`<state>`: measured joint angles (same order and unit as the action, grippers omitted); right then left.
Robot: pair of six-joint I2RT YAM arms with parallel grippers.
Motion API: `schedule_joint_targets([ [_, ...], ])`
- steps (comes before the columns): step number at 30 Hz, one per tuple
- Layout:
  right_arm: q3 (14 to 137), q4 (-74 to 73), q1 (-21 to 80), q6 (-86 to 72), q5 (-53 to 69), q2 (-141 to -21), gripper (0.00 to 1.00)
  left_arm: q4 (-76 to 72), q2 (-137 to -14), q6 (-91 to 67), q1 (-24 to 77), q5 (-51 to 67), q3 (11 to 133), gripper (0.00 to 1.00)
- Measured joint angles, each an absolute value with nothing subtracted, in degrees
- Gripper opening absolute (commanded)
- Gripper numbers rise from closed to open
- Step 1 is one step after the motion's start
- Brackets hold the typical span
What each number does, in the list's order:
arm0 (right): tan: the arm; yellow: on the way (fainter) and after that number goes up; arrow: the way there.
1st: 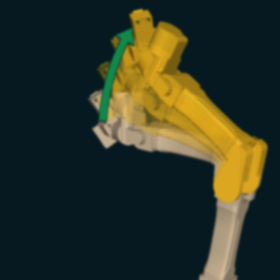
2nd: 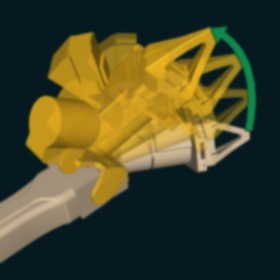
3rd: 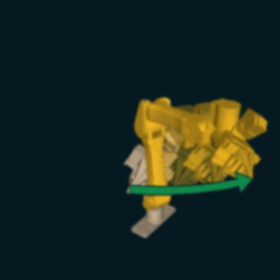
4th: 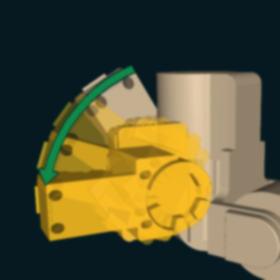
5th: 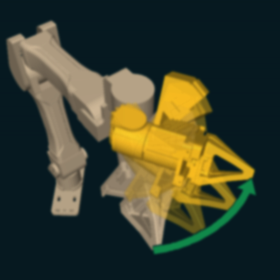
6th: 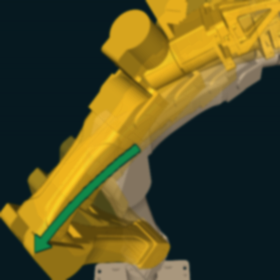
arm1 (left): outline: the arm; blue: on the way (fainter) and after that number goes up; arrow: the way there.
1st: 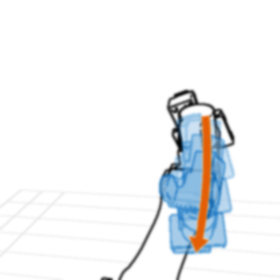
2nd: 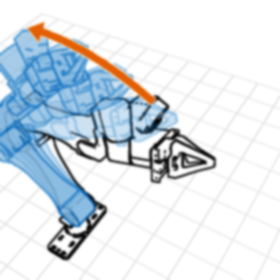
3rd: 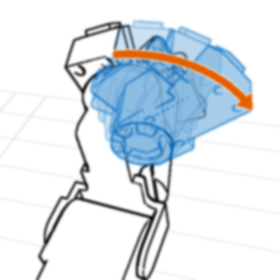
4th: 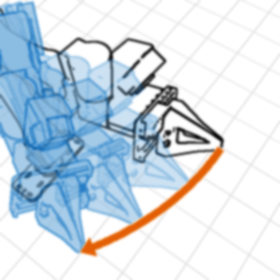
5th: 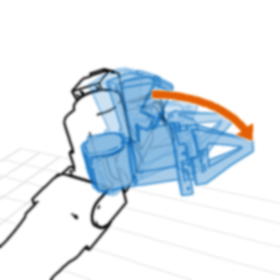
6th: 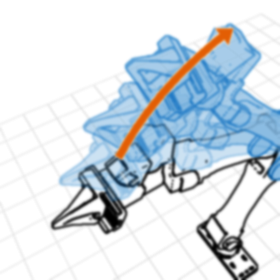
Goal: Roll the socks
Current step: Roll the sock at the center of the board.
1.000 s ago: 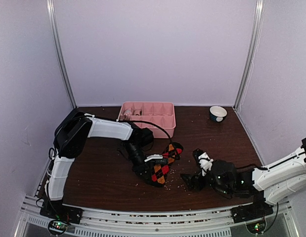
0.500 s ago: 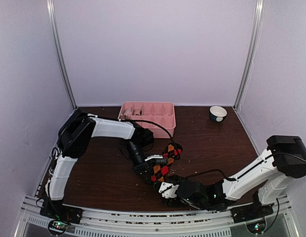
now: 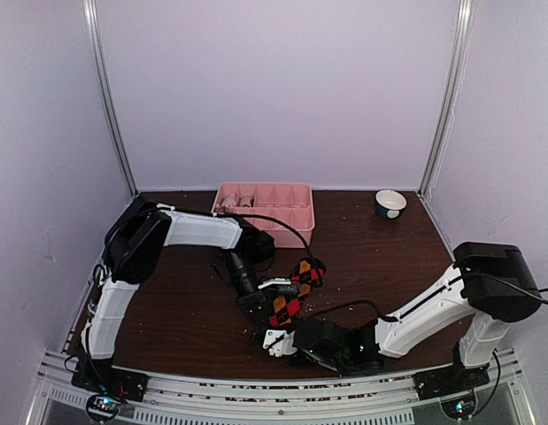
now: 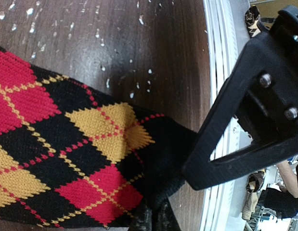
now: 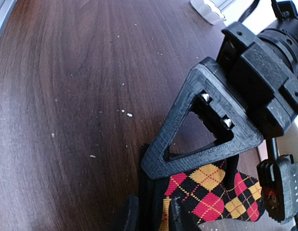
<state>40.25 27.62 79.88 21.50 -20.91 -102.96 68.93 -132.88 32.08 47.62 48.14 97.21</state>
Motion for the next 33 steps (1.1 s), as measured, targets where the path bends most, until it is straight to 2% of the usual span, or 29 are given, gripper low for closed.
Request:
schedule_joint_targets([
  [6,41.63,25.54,79.31,21.08,-19.2,-103.77,0.0,69.14,-132.88,32.93,47.62,48.47,97.21,0.06],
  [9,41.76,24.6,78.89,20.4,-18.74,-103.88,0.0,69.17,-132.88,33.56,47.62,48.66,97.21,0.14],
  [11,41.76,24.18,78.52,19.42,-18.37,-103.88,0.0,69.25,-132.86,34.24,47.62,48.93,97.21,0.37],
  [12,41.76,23.99,78.32,18.83,-18.04,-103.88,0.0,69.36,-132.86,35.0,47.62,48.95,97.19,0.54],
  [13,41.74,23.75,78.06,18.0,-17.69,-103.85,0.0,69.56,-132.84,35.48,47.62,49.01,97.17,0.82],
  [14,41.65,23.7,77.8,17.3,-17.28,-103.81,0.0,69.63,-132.7,35.88,47.62,48.93,96.9,0.96],
  [17,40.64,23.77,76.44,13.72,-14.44,-102.94,0.0,68.69,-129.84,36.77,47.53,49.52,93.58,0.98],
  [23,38.28,24.93,73.19,5.45,-6.46,-100.64,0.0,56.25,-113.03,36.56,46.78,41.1,78.08,0.97],
  [27,36.64,26.72,70.54,-0.64,0.54,-100.62,0.0,48.93,-106.19,36.38,46.59,36.86,73.76,0.92],
  [33,34.68,31.46,63.79,-9.91,12.82,-101.21,0.0,40.45,-105.08,36.4,46.94,33.87,69.8,0.81],
])
